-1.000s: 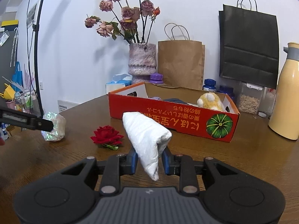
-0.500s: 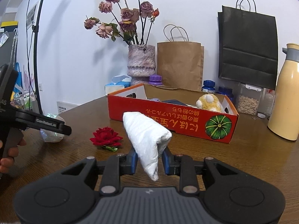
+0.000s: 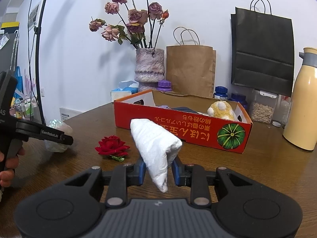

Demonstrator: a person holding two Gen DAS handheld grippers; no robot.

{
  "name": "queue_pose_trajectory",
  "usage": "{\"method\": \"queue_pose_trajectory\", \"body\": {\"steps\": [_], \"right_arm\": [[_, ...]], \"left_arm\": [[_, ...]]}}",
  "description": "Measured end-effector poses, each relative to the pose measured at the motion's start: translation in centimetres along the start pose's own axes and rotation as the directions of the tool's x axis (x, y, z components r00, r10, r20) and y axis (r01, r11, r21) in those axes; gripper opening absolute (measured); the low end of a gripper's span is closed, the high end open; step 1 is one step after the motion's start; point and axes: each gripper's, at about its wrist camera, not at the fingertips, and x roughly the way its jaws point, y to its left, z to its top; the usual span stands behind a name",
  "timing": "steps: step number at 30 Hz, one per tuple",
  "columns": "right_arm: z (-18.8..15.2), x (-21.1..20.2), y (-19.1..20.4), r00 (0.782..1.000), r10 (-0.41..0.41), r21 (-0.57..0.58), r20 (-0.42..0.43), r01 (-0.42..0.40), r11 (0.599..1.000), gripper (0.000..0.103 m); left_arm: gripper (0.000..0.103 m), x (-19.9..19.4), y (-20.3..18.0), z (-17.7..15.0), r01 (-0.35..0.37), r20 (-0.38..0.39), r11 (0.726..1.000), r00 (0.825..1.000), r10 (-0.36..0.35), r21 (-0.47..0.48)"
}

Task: Flip cup upright
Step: 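Grasp the iridescent plastic bag with the left gripper while the right gripper holds the cloth, then carry the plastic bag and white cloth over the box and release both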

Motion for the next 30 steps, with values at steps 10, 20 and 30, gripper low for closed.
{"method": "queue_pose_trajectory", "body": {"steps": [10, 20, 30], "right_arm": [[0.0, -0.3, -0.1, 1.000, -0.007, 0.004, 0.021, 0.007, 1.000, 0.026], [0.2, -0.8, -0.5, 0.998, -0.018, 0.023, 0.059, 0.017, 1.000, 0.026], [1.1, -1.4, -1.1, 0.995, -0.023, 0.055, 0.100, 0.017, 0.998, 0.026]], "left_arm": [[0.042, -1.4, -1.6, -0.8, 0.022, 0.029, 1.000, 0.999, -0.022, 0.014], [0.042, -2.8, -3.5, -1.1, 0.050, 0.050, 0.999, 0.998, -0.050, 0.001], [0.042, -4.4, -5.6, -0.1, 0.100, 0.087, 0.995, 0.991, -0.101, 0.015]]}}
